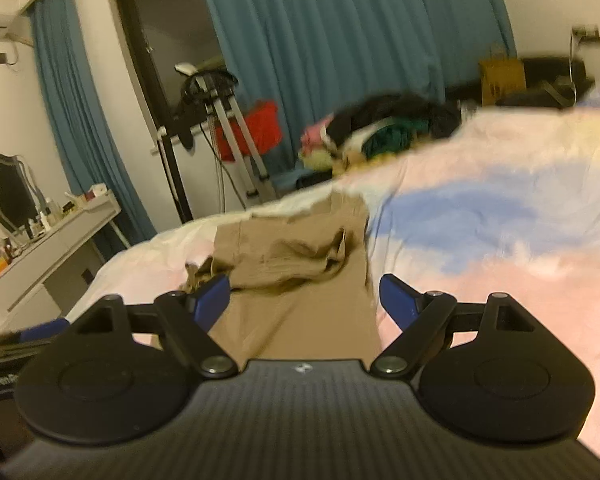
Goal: Fold clothes
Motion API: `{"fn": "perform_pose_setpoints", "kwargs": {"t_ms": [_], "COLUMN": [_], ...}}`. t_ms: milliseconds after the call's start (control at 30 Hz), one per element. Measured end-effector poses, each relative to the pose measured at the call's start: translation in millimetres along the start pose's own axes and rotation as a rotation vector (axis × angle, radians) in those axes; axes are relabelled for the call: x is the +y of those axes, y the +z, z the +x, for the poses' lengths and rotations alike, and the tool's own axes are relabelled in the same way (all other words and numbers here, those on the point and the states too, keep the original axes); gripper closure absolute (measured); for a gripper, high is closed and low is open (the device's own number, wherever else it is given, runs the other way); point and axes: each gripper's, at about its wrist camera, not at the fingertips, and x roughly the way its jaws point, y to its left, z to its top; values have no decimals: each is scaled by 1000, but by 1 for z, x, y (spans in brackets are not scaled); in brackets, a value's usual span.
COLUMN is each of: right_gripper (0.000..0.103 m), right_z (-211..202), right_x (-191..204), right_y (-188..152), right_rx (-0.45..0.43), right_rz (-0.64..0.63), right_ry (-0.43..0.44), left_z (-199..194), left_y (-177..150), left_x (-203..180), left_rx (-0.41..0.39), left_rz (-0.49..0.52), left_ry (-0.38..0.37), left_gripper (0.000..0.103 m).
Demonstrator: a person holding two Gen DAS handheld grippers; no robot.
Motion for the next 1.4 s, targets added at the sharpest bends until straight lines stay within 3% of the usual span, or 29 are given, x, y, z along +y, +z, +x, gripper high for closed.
{"fn": "perform_pose_setpoints", "kwargs": {"t_ms": [167,333,433,467,567,700,867,900,967,1067,1167,1267,1400], "right_gripper": [20,18,19,24,31,54,58,74,89,92,93,95,96], "right_z": [23,40,55,60,78,84,81,83,87,84,73,61,55], "right_x": [-27,-49,-55,-55,-55,-63,-78,-81,-84,-82,-78,-78,-88], "right_y": [-11,-44,-65,-70,-79,-82,-89,-90,-91,-83,-71,-59,-52], "right_rx": [216,380,459,473,457,366,266,266,281,269,231,189,157], "right_rz": [279,612,764,798,860,920,992,1002,1008,1013,1020,1006,1007], "right_ry": [77,183,214,219,199,125,98,100,111,172,257,322,337], "left_z": [7,11,18,22,42,73,102,107,116,124,134,144,138], "left_y": [-3,-3,-5,-6,-15,-32,-48,-50,-55,-58,-63,-67,-68], "left_x": [9,12,20,23,34,46,46,45,41,28,22,33,60], "left_rx": [63,115,173,199,302,446,521,540,571,594,610,584,467], "left_rz": [-84,-156,-245,-284,-415,-577,-625,-649,-684,-669,-669,-750,-841], "left_ry": [-34,-89,-154,-183,-309,-459,-504,-521,-591,-639,-611,-596,-531], "left_gripper": [0,0,0,0,0,0,0,0,0,0,0,1,7]}}
